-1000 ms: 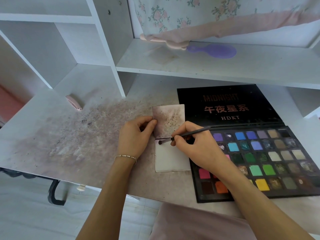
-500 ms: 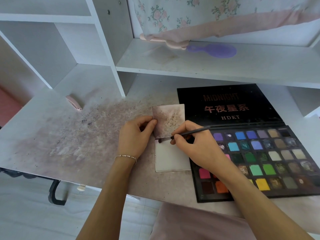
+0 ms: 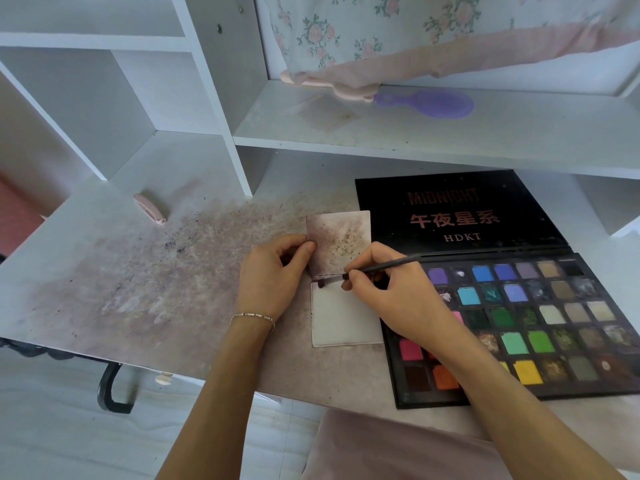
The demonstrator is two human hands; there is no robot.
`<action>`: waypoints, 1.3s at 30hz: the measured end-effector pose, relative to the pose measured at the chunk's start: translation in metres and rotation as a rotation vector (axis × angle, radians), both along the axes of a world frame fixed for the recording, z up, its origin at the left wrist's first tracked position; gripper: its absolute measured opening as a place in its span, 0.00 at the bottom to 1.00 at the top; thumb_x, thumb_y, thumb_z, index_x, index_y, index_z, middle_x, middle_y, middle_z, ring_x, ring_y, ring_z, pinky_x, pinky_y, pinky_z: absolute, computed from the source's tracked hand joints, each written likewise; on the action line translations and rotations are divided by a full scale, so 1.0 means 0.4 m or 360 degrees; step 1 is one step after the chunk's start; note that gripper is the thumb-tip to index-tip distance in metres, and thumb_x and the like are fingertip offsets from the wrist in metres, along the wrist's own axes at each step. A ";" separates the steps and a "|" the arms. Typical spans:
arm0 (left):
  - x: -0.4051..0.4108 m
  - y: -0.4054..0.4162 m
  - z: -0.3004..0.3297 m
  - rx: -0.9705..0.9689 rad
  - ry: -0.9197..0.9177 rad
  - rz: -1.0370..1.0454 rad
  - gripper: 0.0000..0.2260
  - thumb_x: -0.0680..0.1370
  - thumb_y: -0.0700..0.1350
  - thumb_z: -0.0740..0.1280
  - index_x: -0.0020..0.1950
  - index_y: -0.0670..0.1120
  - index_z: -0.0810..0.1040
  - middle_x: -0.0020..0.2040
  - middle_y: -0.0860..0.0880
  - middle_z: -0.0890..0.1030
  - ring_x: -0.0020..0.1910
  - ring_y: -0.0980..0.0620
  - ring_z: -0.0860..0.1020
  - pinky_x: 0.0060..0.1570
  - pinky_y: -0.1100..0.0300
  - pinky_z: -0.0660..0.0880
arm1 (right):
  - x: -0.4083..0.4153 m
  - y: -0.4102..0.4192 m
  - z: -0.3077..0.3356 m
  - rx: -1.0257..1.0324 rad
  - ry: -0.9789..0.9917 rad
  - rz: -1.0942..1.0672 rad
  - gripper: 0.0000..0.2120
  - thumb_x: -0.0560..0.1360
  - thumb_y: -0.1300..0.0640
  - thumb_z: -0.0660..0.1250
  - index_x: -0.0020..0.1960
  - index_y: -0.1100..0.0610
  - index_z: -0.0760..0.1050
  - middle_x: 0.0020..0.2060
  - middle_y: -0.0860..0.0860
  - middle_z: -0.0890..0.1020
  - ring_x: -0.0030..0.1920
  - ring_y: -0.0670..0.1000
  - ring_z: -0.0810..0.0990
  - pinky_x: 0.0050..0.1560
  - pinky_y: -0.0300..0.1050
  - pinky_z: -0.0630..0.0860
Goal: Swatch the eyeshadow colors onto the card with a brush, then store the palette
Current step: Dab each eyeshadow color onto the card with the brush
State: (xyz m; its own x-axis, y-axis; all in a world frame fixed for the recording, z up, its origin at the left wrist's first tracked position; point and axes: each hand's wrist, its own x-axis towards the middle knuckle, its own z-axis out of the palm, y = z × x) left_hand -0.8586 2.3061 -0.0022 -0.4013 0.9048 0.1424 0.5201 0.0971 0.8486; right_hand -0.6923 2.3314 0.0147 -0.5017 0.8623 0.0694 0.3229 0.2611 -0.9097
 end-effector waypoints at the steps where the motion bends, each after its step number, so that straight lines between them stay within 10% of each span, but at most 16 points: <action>1: 0.000 0.000 0.000 0.0004 0.0006 0.0003 0.07 0.76 0.43 0.66 0.51 0.47 0.82 0.45 0.53 0.83 0.46 0.55 0.80 0.50 0.59 0.76 | -0.001 0.000 0.000 0.0017 0.0012 -0.0007 0.07 0.73 0.61 0.64 0.39 0.50 0.73 0.38 0.51 0.81 0.43 0.50 0.79 0.42 0.41 0.76; 16: 0.001 0.003 0.000 -0.0017 0.0005 0.0036 0.07 0.75 0.43 0.67 0.50 0.46 0.83 0.45 0.55 0.82 0.47 0.54 0.80 0.52 0.59 0.75 | 0.068 0.003 0.033 0.0048 0.0509 -0.0224 0.13 0.75 0.69 0.60 0.45 0.54 0.77 0.37 0.47 0.81 0.40 0.42 0.81 0.43 0.32 0.75; 28: 0.003 0.006 0.000 0.0011 0.0050 0.0045 0.06 0.75 0.42 0.67 0.50 0.44 0.83 0.44 0.54 0.81 0.45 0.53 0.79 0.51 0.59 0.74 | 0.244 0.009 0.025 0.0204 0.0171 -0.0673 0.06 0.75 0.68 0.59 0.47 0.61 0.73 0.37 0.49 0.78 0.39 0.37 0.79 0.36 0.27 0.74; 39: 0.001 0.009 -0.006 0.0059 0.0089 0.0056 0.06 0.75 0.41 0.67 0.49 0.44 0.82 0.41 0.58 0.78 0.40 0.66 0.74 0.42 0.76 0.70 | 0.227 0.009 0.011 0.0324 -0.0110 -0.0526 0.14 0.74 0.65 0.62 0.40 0.46 0.71 0.33 0.51 0.79 0.37 0.48 0.77 0.36 0.39 0.74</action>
